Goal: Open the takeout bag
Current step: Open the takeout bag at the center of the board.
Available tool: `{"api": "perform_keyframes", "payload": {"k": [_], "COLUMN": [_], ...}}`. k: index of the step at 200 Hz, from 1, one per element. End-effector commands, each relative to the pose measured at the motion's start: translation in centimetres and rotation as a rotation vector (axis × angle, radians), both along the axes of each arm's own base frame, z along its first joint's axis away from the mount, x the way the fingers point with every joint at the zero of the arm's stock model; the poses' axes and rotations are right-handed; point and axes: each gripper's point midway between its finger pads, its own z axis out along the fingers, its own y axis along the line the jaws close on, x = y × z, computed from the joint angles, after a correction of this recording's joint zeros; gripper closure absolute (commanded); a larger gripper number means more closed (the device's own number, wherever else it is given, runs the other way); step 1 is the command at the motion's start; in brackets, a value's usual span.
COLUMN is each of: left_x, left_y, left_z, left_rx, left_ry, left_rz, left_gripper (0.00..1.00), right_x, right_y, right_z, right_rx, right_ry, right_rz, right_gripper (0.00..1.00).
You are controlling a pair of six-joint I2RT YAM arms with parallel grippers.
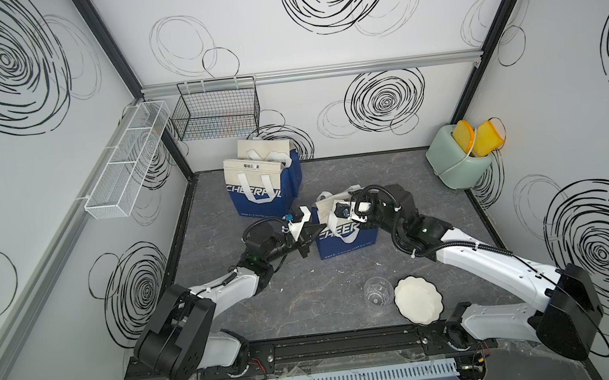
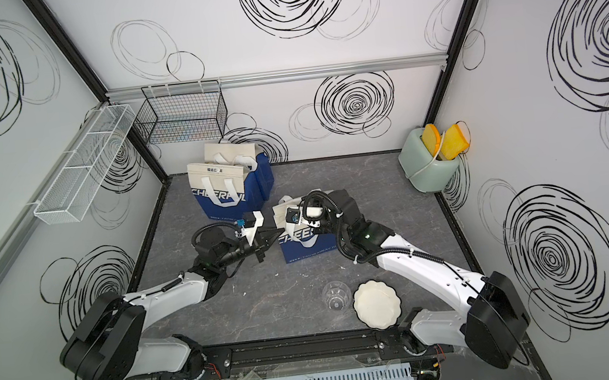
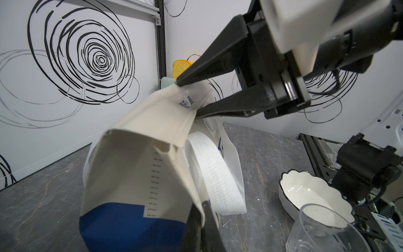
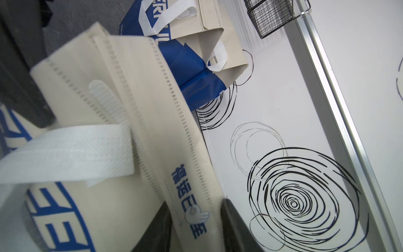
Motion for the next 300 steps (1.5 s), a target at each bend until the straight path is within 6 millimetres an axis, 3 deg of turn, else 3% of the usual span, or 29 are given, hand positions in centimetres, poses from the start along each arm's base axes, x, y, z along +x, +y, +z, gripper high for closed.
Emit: {"api": "perform_keyframes", "payload": {"k": [1,30,220,300], "left_x": [-0.9,-0.8,-0.8,-0.8], "left_y": [-0.1,-0.1,0.1,0.1], "left_z": [1.5,1.4,1.4,1.2], "left_rx": [-0.026,-0.024,-0.011,-0.006], "left_ry": [-0.070,-0.069,-0.076,-0.072], "left_rz": [-0.028,-0.026,-0.018,-0.018], "left_gripper": [1.00,1.00,1.00,1.00], "right_x": [0.6,0.3,1.2,2.2], "right_y": [-0.4,0.0,-0.8,-1.5], "right_z": [-0.1,0.3,6.1,5.9], "right_rx": [-0.027,-0.027,-0.066,-0.178], "right_ry": [-0.029,-0.011,-0.023,-0.082], "right_rz": [-0.033,-0.003,-0.001,-0.027], "right_gripper": [0.71,1.00,1.00,1.00]}}
